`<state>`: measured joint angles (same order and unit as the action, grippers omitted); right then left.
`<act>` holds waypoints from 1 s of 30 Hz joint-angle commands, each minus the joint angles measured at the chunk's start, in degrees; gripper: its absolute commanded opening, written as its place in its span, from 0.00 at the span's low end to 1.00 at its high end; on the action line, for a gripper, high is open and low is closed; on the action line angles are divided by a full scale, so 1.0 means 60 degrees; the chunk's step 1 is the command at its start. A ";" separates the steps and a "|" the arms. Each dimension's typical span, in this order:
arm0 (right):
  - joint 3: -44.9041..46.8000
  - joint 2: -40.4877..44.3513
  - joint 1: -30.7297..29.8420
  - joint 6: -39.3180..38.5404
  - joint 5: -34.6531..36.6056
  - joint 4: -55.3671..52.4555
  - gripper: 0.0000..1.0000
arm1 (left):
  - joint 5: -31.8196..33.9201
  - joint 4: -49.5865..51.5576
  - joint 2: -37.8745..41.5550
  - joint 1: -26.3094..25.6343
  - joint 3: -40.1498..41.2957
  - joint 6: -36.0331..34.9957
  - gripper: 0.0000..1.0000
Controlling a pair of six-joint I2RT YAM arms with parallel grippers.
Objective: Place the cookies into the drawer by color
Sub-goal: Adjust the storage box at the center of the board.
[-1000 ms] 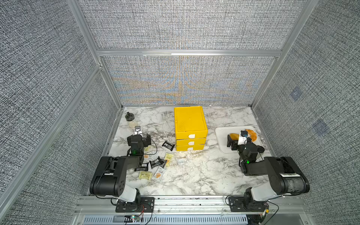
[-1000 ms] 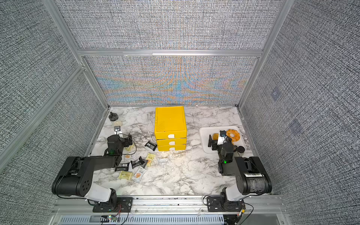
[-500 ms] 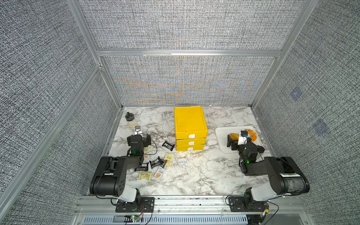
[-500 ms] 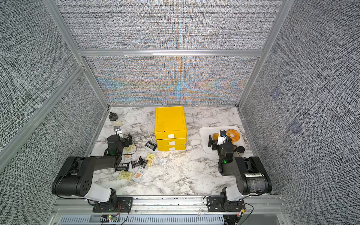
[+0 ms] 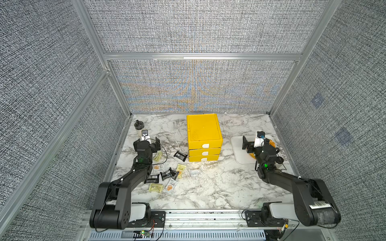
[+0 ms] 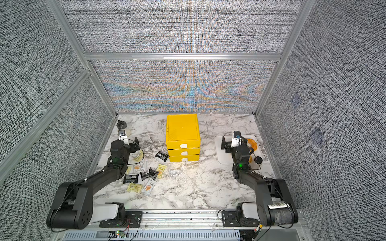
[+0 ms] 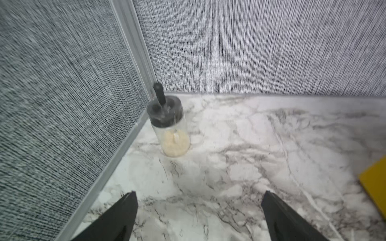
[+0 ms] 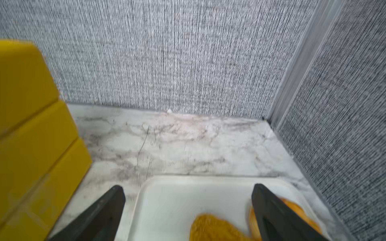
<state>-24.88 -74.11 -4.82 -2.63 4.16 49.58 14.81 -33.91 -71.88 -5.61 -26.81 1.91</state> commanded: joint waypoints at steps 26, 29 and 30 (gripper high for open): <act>-0.1108 0.4026 -0.0580 0.3777 -0.5568 -0.7827 0.94 | -0.4475 0.3914 0.5915 -0.0047 0.1215 0.6754 0.99; -0.1075 0.3957 -0.1443 0.3677 -0.5075 -0.8026 0.87 | -0.5179 0.3581 0.5710 -0.0137 0.1193 0.6577 0.99; -0.1082 0.3912 -0.1762 0.3663 -0.4806 -0.8106 0.84 | -0.5295 0.3302 0.5621 -0.0148 0.1276 0.6669 0.99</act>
<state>-31.33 -50.30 -12.62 20.23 -24.88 2.63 -13.65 -9.13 -37.36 -6.26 -19.73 39.57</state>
